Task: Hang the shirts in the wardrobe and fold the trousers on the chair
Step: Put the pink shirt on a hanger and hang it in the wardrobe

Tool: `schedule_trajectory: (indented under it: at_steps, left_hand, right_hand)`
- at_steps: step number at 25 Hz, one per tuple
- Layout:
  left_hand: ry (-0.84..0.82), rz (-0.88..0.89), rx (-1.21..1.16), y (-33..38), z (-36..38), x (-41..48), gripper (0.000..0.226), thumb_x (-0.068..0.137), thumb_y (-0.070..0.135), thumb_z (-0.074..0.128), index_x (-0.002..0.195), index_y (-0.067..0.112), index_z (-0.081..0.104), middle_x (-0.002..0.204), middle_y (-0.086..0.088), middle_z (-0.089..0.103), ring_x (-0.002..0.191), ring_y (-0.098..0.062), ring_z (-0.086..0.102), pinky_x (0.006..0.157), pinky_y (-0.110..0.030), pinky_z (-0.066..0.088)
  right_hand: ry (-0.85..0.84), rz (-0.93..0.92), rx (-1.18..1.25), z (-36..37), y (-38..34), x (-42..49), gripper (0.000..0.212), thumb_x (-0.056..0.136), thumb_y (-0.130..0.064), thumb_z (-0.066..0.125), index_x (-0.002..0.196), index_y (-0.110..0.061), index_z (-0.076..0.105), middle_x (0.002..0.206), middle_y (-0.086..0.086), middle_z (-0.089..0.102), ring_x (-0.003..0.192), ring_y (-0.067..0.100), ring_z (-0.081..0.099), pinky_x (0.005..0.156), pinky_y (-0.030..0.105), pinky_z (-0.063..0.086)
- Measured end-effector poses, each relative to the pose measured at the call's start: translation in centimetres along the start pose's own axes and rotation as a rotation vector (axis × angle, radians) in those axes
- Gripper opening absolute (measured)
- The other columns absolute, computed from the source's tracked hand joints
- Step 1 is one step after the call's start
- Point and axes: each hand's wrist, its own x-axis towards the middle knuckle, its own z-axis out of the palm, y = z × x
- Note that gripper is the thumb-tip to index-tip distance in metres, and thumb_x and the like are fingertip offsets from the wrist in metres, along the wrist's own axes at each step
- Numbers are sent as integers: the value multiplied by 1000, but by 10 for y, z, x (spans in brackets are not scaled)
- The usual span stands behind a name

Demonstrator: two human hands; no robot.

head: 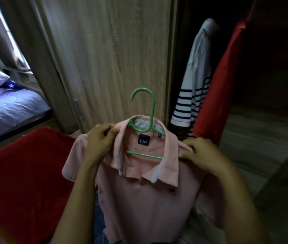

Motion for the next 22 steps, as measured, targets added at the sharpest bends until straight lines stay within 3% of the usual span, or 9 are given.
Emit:
schedule_trajectory:
  at_steps: [3, 7, 12, 15, 17, 19, 22]
  left_hand:
    - [-132, 32, -44, 6, 29, 1, 36, 74, 54, 50, 82, 26, 70, 77, 11, 66, 79, -12, 59, 76, -29, 44]
    - [-349, 2, -147, 8, 72, 2, 26, 72, 53, 54, 72, 30, 64, 66, 20, 65, 64, 6, 54, 65, -20, 44]
    - [-575, -15, -254, 26, 150, -31, 21, 78, 47, 56, 73, 28, 63, 65, 17, 64, 62, 7, 51, 62, -20, 43]
    - [-718, -42, -271, 39, 196, -59, 21, 82, 39, 60, 87, 21, 69, 82, 10, 69, 75, -3, 60, 72, -26, 50]
    - [-791, -60, -301, 56, 213, -74, 21, 86, 22, 67, 105, 13, 67, 98, 4, 66, 87, -11, 60, 75, -10, 46]
    - [-804, -43, -318, 70, 221, -81, 31, 87, 11, 65, 117, 7, 61, 103, 1, 61, 88, -7, 56, 70, 4, 37]
    - [-790, -70, -372, 82, 218, -79, 34, 91, 11, 60, 123, 4, 56, 100, -7, 59, 77, 5, 54, 69, 1, 41]
  right_hand:
    - [-93, 25, 105, -10, 29, -19, 6, 81, -31, 70, 82, -26, 72, 77, -5, 71, 78, 5, 62, 73, 40, 52]
    - [40, 128, 119, -34, 57, -60, 9, 84, -22, 68, 80, -16, 73, 74, 0, 71, 73, 12, 62, 71, 45, 51]
    - [25, 388, 94, -50, 78, -120, 6, 81, -20, 72, 76, -20, 73, 71, -4, 71, 69, 14, 63, 66, 36, 50]
    - [14, 483, 106, -55, 85, -158, 18, 77, -11, 74, 65, -22, 67, 65, -2, 67, 61, 9, 56, 61, 30, 46]
    - [11, 542, 66, -57, 87, -176, 17, 76, -8, 72, 66, -21, 67, 67, 1, 68, 62, 9, 57, 61, 30, 46]
    - [13, 615, -44, -54, 92, -185, 20, 76, -8, 69, 63, -22, 62, 66, -2, 64, 63, 11, 56, 58, 26, 43]
    - [39, 717, -206, -37, 101, -185, 27, 78, -12, 65, 58, -22, 48, 67, 3, 59, 75, 25, 61, 57, 25, 37]
